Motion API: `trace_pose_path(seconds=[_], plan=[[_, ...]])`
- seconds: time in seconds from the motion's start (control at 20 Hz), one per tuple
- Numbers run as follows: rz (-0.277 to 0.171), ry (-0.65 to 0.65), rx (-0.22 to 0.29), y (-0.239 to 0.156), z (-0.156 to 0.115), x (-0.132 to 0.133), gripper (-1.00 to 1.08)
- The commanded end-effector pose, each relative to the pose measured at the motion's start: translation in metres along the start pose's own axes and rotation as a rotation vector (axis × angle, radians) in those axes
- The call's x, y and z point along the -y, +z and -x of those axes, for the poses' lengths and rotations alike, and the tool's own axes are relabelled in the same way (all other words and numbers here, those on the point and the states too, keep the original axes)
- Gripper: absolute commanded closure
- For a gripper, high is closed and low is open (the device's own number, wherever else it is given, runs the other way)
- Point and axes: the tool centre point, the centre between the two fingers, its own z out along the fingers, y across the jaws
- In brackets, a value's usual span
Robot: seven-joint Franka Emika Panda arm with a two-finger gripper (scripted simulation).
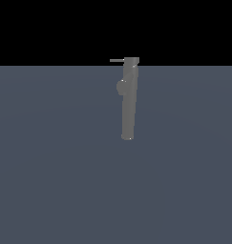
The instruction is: Turn on the faucet by rotating a designated handle.
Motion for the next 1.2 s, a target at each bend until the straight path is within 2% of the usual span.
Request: trace_pose_path(seconds=[0.0, 0.7, 1.15], plan=[[0.000, 0.000, 0.000, 0.000, 0.000, 0.000, 1.08], [-0.013, -0.042, -0.009, -0.006, -0.002, 0.001, 1.08], [-0.012, -0.019, -0.012, -0.006, -0.032, 0.000, 1.08]])
